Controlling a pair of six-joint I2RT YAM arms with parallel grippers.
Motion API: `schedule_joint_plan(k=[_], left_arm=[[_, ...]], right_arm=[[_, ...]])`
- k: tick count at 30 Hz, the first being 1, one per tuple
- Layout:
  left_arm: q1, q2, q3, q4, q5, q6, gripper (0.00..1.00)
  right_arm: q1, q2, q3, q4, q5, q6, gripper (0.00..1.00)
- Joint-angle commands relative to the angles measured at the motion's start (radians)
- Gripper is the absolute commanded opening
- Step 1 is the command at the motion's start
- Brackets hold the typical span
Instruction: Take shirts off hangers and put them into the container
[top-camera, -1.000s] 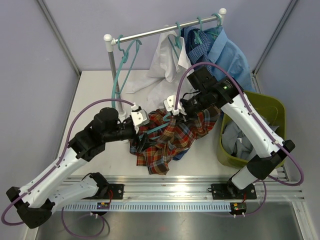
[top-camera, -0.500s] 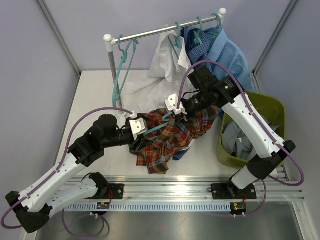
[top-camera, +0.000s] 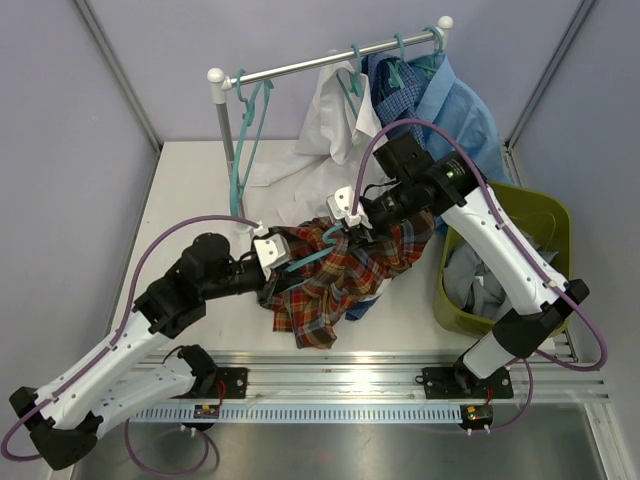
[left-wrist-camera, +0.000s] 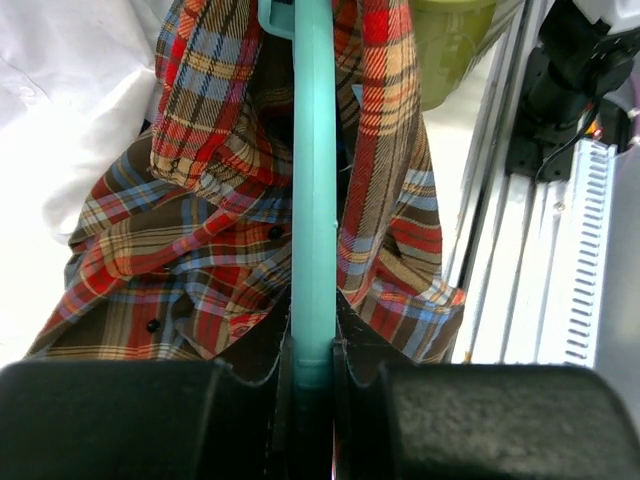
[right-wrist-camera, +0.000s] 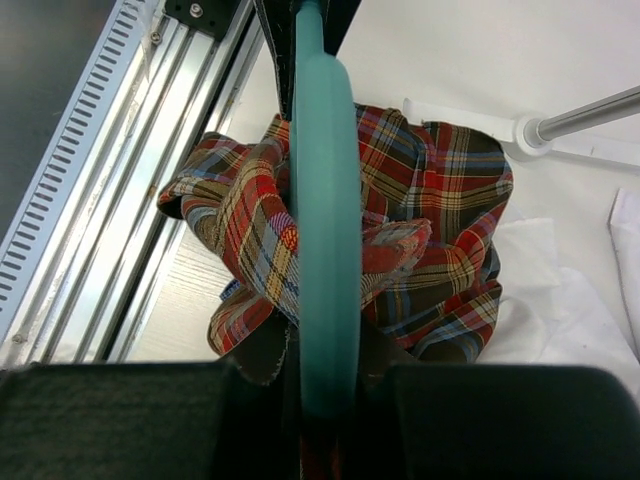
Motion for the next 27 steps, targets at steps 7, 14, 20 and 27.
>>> schedule_joint_plan(k=[7,14,20,27], left_arm=[[0.0,-0.058,-0.072,0.094,-0.011,-0.255,0.0],[0.0,-0.087,-0.123,0.131,0.03,-0.332,0.0],[0.0,-0.095,-0.143,0.153,0.029,-0.38,0.0],[0.017,-0.069,-0.175,0.188,-0.04,-0.585,0.0]], right_arm=[[0.004,0.024,-0.031,-0.069,0.043,0.218,0.43],[0.004,0.025,-0.03,-0.012,0.101,0.293,0.72],[-0.008,0.017,-0.03,0.044,0.193,0.361,0.85],[-0.049,-0.044,-0.002,0.139,0.253,0.546,0.99]])
